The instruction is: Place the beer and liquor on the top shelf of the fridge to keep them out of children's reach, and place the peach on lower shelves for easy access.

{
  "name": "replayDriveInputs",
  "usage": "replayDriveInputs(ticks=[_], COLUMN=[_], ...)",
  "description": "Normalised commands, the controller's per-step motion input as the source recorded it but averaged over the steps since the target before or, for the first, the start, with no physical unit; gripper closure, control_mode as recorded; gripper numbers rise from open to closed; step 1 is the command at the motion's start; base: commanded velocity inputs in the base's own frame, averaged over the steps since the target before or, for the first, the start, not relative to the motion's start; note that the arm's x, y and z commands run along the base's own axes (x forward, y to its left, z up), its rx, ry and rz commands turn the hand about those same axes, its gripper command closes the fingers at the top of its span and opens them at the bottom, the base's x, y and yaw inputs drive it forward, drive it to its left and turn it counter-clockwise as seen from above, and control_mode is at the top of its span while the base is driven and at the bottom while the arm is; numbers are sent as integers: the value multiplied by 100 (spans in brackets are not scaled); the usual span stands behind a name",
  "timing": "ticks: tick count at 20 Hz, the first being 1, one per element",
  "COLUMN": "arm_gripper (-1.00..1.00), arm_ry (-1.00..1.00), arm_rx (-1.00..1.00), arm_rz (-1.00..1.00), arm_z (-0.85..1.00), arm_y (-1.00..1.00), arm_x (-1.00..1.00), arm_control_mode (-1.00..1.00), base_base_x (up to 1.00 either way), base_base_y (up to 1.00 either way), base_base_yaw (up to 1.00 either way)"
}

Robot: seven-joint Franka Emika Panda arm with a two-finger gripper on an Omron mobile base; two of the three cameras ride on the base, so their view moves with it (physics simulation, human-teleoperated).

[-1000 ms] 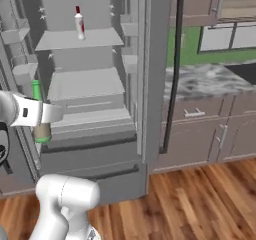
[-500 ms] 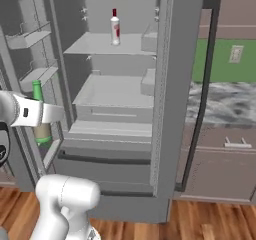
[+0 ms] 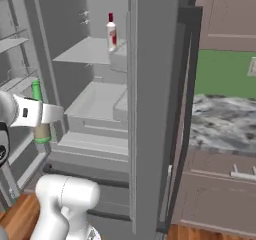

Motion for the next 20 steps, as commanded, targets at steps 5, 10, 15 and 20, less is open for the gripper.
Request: replayDriveInputs(ticks=[5,10,15,20], arm_gripper=[100,100,100,100], arm_ry=[0,0,0,-8], arm_rx=[0,0,0,1], arm_rz=[0,0,0,0], arm_z=[0,0,0,14], arm_y=[0,0,0,0], arm_x=[0,0,0,41], arm_control_mode=[100,100,100,-100], base_base_x=[68,74,72,0], base_base_y=[-18,0,0,0], base_base_yaw=[10,4,0,0])
